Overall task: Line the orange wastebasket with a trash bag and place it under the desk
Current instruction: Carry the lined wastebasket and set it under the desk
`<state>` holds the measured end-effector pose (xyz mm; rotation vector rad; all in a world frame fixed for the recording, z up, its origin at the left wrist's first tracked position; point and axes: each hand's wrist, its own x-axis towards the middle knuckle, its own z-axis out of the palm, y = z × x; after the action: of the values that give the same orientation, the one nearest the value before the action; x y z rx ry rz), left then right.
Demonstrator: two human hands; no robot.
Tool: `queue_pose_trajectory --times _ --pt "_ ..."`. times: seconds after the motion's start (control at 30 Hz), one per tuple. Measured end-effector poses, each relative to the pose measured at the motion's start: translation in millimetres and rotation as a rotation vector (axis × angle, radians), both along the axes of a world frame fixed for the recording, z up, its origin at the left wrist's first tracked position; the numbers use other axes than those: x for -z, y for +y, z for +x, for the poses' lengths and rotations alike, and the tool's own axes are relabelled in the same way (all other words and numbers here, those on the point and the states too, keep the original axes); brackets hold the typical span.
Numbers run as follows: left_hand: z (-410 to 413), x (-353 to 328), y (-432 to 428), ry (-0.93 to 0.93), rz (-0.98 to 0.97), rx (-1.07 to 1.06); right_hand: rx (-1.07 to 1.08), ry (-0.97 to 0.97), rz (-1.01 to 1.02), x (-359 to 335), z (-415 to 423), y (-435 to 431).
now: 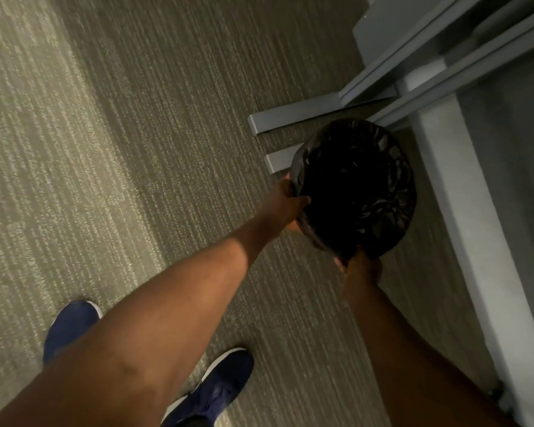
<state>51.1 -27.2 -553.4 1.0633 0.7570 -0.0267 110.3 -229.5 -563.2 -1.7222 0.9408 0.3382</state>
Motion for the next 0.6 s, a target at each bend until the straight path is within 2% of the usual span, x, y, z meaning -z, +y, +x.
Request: queue_pose_trajectory --times 0.13,0.27,0.6 --pt "17.2 12.2 -5.8 -0.002 0.003 -0.019 -0.014 -0.003 -0.027 13.6 23.7 -5.5" --pt "18.7 29.9 -13.5 -0.081 -0.024 -0.002 -0.146 0.026 -0.072 23.1 34.0 -12.1" --pt "20.6 28.0 -25.8 0.007 0.062 -0.012 -0.3 0.163 -0.006 4.0 46.2 -16.8"
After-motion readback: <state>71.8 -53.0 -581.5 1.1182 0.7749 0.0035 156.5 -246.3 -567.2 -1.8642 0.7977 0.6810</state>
